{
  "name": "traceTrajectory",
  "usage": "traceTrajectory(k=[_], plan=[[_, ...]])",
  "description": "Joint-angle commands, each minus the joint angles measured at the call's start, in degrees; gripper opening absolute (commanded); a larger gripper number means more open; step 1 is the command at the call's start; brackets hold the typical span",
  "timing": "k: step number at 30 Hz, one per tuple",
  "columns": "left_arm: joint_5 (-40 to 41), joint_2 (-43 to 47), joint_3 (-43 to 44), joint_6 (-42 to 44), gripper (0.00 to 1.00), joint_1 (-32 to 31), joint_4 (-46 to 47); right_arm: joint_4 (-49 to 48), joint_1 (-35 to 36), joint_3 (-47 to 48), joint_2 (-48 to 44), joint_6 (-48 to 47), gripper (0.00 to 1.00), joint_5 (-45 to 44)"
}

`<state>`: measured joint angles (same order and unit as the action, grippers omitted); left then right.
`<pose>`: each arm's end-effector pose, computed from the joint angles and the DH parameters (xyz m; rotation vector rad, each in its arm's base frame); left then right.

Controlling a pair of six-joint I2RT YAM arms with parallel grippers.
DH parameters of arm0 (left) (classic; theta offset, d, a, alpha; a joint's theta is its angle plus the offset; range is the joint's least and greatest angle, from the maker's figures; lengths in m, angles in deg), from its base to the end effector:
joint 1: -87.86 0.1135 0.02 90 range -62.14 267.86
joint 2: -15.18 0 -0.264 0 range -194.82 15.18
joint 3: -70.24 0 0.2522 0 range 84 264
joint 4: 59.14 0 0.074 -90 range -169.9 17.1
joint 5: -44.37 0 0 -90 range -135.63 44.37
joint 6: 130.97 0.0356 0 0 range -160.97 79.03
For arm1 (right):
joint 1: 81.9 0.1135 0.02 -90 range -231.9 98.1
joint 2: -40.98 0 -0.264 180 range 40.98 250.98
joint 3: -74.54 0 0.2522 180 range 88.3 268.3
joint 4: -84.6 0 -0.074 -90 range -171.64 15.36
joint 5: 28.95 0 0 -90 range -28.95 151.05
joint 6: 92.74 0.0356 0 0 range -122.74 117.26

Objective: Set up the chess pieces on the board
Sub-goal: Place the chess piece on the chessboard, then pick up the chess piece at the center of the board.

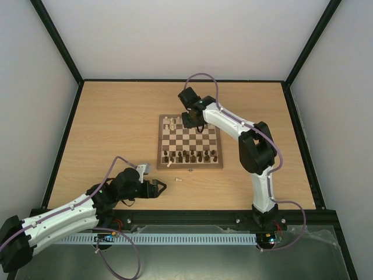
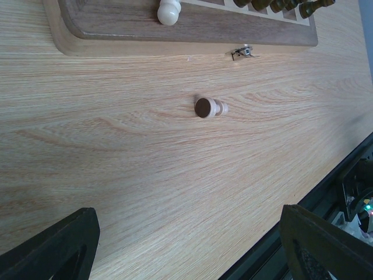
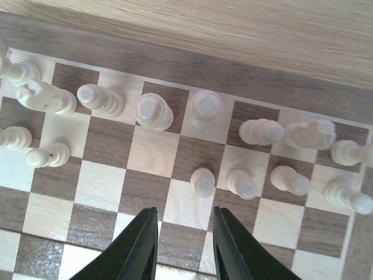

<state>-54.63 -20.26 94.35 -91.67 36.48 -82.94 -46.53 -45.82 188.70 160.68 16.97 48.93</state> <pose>0.0840 -0.1140 0.1542 0.1136 2.4277 -1.1004 0.3803 0.2679 0.2300 -0.2709 2.4807 0.1405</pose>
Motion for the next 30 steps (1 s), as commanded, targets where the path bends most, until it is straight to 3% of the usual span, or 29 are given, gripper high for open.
traceTrajectory(k=[1,6,10,18,22,25,30], plan=[[0.05,1.11,1.56,0.07,0.87,-0.33,-0.26,0.32,0.00,-3.01,-5.50,0.19,0.27,1.05],[1.60,3.25,3.14,0.25,0.88,-0.33,-2.93,-0.47,4.00,-10.32,-13.52,1.73,0.27,1.46],[2.90,8.08,4.39,0.36,0.91,-0.35,-6.44,-2.90,11.82,-22.13,-22.58,4.24,0.27,1.52],[3.15,26.19,4.33,-1.35,0.94,-0.36,-12.07,-4.12,28.63,-37.39,-30.33,12.00,0.27,-2.17],[4.02,30.03,4.39,-2.40,0.94,-0.31,-14.64,-15.61,29.91,-50.49,-40.12,16.33,0.27,-0.41],[3.57,29.25,4.17,-2.50,0.94,-0.31,-14.93,-29.41,30.13,-62.66,-48.32,14.29,0.28,2.21],[2.59,26.42,4.46,-2.22,0.93,-0.38,-13.47,-42.87,30.15,-72.60,-52.23,10.82,0.38,4.77]])
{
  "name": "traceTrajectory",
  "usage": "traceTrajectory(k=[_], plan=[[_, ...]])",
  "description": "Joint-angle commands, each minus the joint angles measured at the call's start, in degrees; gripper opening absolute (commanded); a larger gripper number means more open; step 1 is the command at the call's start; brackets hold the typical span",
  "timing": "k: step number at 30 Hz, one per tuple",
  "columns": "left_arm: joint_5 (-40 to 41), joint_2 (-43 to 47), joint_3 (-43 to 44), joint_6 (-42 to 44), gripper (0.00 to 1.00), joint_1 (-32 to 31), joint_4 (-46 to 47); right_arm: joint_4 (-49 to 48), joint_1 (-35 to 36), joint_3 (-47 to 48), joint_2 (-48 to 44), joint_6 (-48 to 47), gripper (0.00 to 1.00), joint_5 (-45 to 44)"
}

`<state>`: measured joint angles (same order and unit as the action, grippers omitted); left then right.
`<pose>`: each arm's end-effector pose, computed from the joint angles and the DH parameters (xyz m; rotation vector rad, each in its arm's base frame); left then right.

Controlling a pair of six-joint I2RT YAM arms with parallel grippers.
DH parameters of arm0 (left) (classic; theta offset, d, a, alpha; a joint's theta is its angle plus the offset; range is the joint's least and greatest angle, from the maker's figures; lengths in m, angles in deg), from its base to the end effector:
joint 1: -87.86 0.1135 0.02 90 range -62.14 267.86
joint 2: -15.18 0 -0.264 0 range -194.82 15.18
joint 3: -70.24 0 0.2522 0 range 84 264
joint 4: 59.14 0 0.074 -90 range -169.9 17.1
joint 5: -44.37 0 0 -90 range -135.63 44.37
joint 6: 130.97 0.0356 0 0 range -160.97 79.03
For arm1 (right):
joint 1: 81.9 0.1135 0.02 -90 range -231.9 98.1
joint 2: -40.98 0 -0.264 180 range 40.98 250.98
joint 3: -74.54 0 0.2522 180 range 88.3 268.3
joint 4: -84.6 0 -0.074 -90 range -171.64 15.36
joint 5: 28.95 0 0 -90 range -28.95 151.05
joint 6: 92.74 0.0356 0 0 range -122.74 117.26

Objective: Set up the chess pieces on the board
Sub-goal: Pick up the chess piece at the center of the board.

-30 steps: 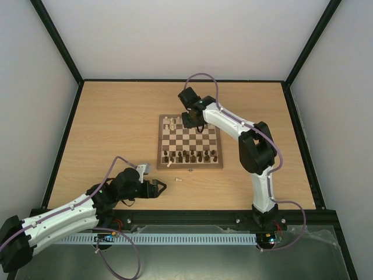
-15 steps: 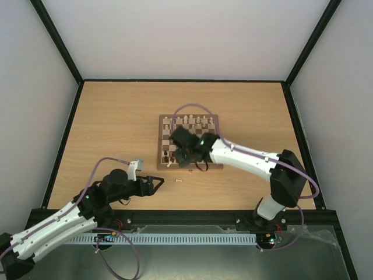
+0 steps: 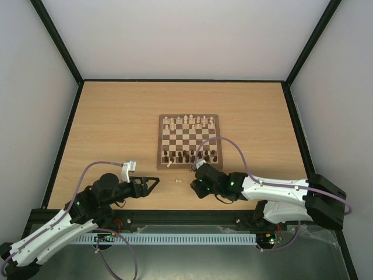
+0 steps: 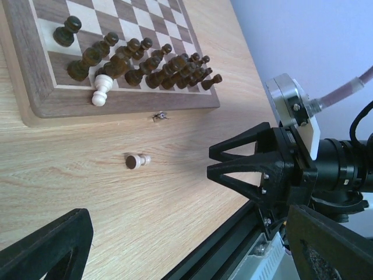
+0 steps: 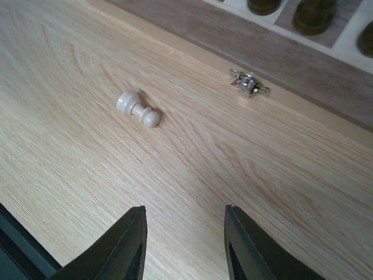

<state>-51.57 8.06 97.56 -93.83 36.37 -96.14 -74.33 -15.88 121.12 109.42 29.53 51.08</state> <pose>0.0590 -0.0801 0.2017 0.0557 2.0954 -1.2954 0.1019 0.2140 0.1908 -0.6094 2.3232 0.6537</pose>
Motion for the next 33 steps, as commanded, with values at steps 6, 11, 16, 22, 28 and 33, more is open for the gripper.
traceTrajectory(k=[6,11,16,22,28,33], plan=[[-0.66,-4.16,1.12,0.30,0.93,-0.20,1.48,-19.42,0.18,-4.65,4.29,-3.01,0.41,2.94],[-0.87,-5.27,1.06,0.23,0.93,-0.24,2.45,-24.31,0.16,-2.75,10.19,-3.90,0.40,2.67],[-1.01,-5.08,1.37,0.37,0.93,-0.20,2.11,-26.85,0.18,-2.51,14.93,-5.20,0.39,2.32],[-1.01,-5.79,1.13,0.48,0.92,-0.20,2.48,-28.37,0.16,-1.79,19.38,-6.18,0.35,0.50],[-1.17,-7.03,1.20,0.83,0.92,-0.25,3.28,-28.48,0.16,-0.85,22.21,-7.12,0.34,-0.44],[-1.29,-7.73,0.97,0.84,0.92,-0.20,3.71,-28.66,0.17,-0.66,23.71,-7.22,0.31,-0.35]])
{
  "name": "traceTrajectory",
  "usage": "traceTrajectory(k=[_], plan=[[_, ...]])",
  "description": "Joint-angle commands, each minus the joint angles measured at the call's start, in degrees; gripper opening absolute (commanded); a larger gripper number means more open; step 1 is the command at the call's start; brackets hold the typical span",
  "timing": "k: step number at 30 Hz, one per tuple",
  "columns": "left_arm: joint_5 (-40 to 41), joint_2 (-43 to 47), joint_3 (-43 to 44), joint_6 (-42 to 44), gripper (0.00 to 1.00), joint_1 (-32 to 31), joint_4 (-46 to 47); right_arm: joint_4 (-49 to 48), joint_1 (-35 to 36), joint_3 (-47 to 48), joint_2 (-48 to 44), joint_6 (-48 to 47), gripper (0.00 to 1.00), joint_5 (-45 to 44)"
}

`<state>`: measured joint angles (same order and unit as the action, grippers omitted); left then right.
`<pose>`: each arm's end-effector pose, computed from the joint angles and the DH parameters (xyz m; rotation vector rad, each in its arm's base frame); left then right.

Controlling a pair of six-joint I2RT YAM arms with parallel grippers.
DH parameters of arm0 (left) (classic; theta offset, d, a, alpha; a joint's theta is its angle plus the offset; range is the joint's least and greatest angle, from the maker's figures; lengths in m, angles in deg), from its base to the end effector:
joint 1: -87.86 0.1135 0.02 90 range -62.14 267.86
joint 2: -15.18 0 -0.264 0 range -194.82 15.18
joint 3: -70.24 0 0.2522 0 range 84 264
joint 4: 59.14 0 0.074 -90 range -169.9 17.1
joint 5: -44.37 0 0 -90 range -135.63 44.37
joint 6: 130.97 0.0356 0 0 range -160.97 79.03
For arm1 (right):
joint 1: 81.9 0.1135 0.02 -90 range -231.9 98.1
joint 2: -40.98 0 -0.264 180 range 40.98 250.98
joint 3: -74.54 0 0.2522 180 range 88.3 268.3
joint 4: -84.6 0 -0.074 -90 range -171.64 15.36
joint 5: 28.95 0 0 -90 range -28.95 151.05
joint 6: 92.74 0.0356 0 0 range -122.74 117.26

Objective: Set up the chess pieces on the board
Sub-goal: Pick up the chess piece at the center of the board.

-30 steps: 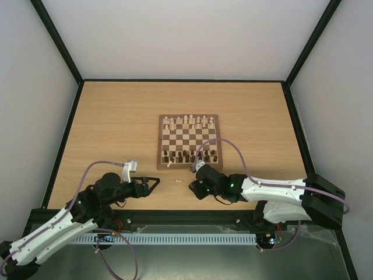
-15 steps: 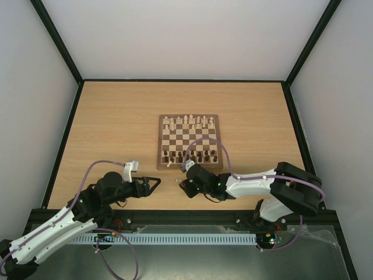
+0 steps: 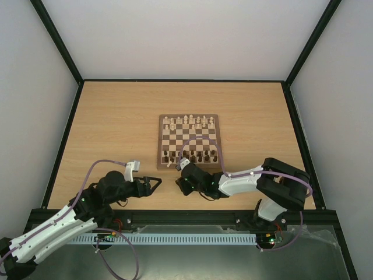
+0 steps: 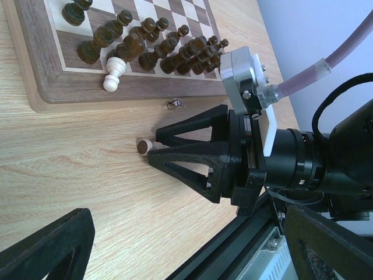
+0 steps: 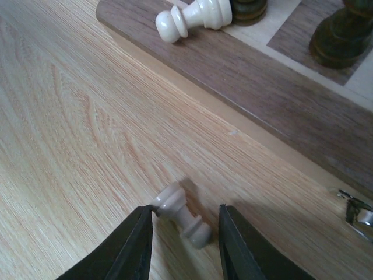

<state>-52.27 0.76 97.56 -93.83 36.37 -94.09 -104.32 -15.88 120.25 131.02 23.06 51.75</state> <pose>0.0662 -0.0898 0.1945 0.0595 2.1939 -1.2453 0.1229 0.2622 0.1380 -0.6918 2.1670 0.7137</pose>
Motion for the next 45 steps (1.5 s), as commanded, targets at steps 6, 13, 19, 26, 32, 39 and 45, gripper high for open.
traceTrajectory(k=[6,13,19,26,32,39,45], plan=[[-0.57,-0.39,0.59,0.57,0.91,-0.26,1.92,1.02,0.21,0.13,3.09,-0.86,0.25,-0.74],[-0.49,-0.37,0.34,0.30,0.91,-0.20,2.31,-0.22,0.23,-2.77,1.65,0.81,0.19,0.16],[-0.57,-2.13,0.25,0.23,0.91,-0.25,2.82,0.03,0.19,-3.95,1.94,2.76,0.28,0.39],[-0.90,-2.10,-0.04,0.04,0.90,-0.27,3.25,-0.33,0.30,-5.46,1.29,3.72,0.15,0.00],[-1.70,-2.33,-0.37,-0.18,0.90,-0.21,3.68,-0.87,0.53,-6.73,0.83,5.10,0.03,1.40],[-11.54,-5.61,-2.62,-1.99,0.91,-0.20,12.75,3.31,0.51,-6.09,-9.95,5.55,0.02,6.64],[-26.19,-9.95,-4.18,-8.54,0.94,-0.28,24.86,13.31,0.54,-2.99,-25.92,2.79,0.02,13.15]])
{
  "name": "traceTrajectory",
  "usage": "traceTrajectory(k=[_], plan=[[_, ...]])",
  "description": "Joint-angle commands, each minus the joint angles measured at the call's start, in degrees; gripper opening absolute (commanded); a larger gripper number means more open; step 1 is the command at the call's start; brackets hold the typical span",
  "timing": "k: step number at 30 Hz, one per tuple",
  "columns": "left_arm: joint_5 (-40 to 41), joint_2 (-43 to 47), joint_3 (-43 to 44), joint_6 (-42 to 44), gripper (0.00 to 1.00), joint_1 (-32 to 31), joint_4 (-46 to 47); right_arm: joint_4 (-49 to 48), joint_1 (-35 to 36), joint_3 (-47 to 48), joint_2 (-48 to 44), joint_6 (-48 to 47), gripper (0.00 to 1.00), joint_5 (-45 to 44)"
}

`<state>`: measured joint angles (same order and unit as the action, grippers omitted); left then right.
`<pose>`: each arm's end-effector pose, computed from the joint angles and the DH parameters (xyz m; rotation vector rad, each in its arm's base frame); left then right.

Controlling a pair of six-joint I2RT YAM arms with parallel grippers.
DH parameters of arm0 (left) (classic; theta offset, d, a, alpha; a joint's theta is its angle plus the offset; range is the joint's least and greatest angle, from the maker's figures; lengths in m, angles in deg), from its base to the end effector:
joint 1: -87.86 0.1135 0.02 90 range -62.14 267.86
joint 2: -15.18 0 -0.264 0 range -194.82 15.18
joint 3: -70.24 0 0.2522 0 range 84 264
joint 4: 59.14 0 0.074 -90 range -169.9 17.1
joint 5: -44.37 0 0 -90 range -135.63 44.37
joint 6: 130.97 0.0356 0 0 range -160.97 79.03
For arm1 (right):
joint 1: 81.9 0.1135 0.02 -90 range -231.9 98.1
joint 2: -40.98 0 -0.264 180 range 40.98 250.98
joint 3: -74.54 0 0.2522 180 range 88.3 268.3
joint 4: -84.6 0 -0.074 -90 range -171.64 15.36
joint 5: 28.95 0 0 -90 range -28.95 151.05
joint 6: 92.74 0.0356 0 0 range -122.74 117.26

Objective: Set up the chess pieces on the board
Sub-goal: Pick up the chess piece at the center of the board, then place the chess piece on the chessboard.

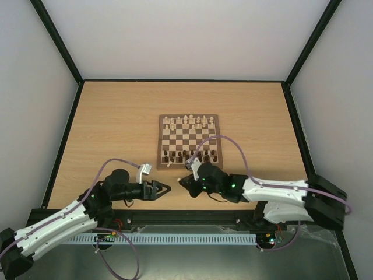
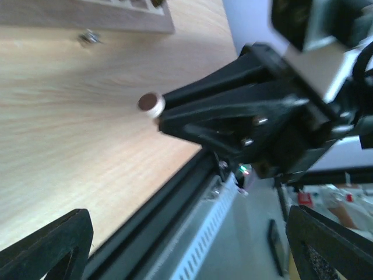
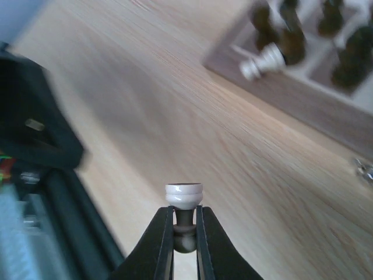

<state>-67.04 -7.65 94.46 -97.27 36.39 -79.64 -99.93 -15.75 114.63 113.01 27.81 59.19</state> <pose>0.0708 -0.1098 0.1870 0.2051 2.2321 -1.5250 0.1021 0.2280 0.1808 -0.6540 2.1082 0.9788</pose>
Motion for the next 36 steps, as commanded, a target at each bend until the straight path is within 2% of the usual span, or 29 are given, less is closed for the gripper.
traceTrajectory(k=[1,5,9,12,16,19,36], plan=[[-13.01,-1.78,-1.20,-6.53,0.95,-0.25,12.24,10.18,0.39,3.22,-9.43,-2.41,0.02,7.75],[-18.60,-3.33,-1.39,-11.26,0.96,-0.23,19.45,12.97,0.51,4.53,-12.59,-4.78,0.02,12.49],[-20.56,-3.54,-1.96,-15.23,0.95,-0.24,24.45,14.81,0.55,5.71,-13.18,-6.47,0.02,14.98],[-22.00,-4.06,-3.95,-19.22,0.91,-0.22,30.15,14.90,0.73,6.10,-13.66,-7.05,0.02,15.86],[-22.78,-4.71,-5.78,-20.87,0.80,-0.22,32.51,14.42,1.15,6.22,-14.98,-7.55,0.02,17.77],[-22.78,-4.67,-6.36,-20.97,0.74,-0.22,32.36,14.42,1.31,6.29,-15.87,-7.81,0.02,18.32],[-21.66,-9.17,-6.52,-18.95,0.62,-0.22,32.67,11.86,4.29,7.08,-15.60,-7.91,0.02,22.59]])
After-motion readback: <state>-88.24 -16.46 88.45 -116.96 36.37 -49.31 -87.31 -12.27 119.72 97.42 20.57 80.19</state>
